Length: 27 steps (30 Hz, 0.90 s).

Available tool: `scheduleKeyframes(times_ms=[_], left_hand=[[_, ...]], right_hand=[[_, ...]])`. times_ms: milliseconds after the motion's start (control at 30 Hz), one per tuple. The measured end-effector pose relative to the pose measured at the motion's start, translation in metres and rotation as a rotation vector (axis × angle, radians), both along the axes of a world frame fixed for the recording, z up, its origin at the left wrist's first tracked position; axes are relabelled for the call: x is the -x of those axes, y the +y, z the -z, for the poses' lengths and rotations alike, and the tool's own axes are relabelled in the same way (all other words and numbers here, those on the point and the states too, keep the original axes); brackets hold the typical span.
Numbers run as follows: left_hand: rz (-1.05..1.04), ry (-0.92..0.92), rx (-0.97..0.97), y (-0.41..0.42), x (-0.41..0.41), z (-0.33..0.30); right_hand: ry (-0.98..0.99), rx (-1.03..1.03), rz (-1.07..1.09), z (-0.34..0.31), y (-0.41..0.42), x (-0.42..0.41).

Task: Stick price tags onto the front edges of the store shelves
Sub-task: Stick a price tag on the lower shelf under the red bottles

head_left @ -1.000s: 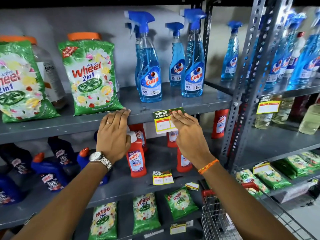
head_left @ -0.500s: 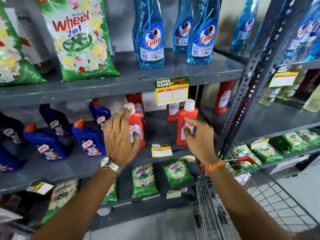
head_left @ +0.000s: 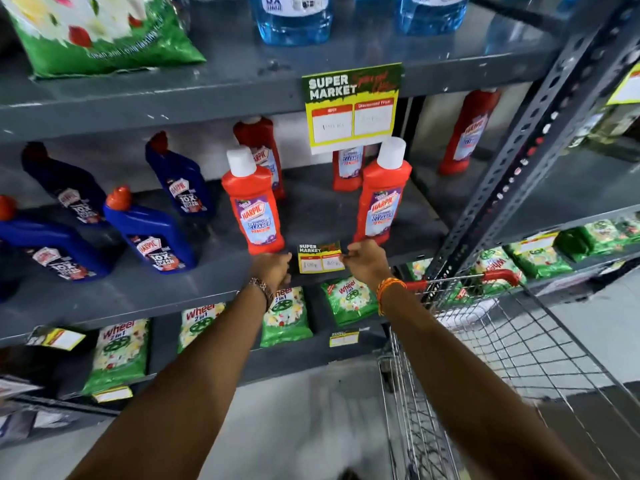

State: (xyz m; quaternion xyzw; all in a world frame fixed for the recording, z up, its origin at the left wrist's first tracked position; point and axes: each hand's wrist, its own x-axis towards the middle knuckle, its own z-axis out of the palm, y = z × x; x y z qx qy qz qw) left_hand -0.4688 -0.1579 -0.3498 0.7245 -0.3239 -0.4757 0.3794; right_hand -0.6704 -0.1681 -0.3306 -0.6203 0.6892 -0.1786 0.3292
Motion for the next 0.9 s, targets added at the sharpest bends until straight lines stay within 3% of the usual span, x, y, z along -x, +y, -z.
scheduleKeyframes(times_ms=[200, 300, 467, 733, 900], left_hand=[[-0.051, 0.063, 0.013, -0.021, 0.009, 0.016], [-0.080, 0.001, 0.031, -0.026, 0.012, 0.010], [0.065, -0.174, -0.053, -0.033, 0.008, 0.006], [0.037, -0.108, -0.043, -0.034, 0.009, 0.004], [-0.088, 0.053, 0.039, -0.023, 0.006, 0.001]], right_hand=[[-0.278, -0.045, 0.264, 0.019, -0.022, -0.011], [-0.287, -0.027, 0.303, 0.011, -0.021, -0.015], [-0.284, -0.013, 0.329, 0.009, -0.018, -0.022], [-0.272, -0.020, 0.421, 0.012, -0.020, -0.030], [-0.358, -0.038, 0.451, 0.016, -0.023, -0.032]])
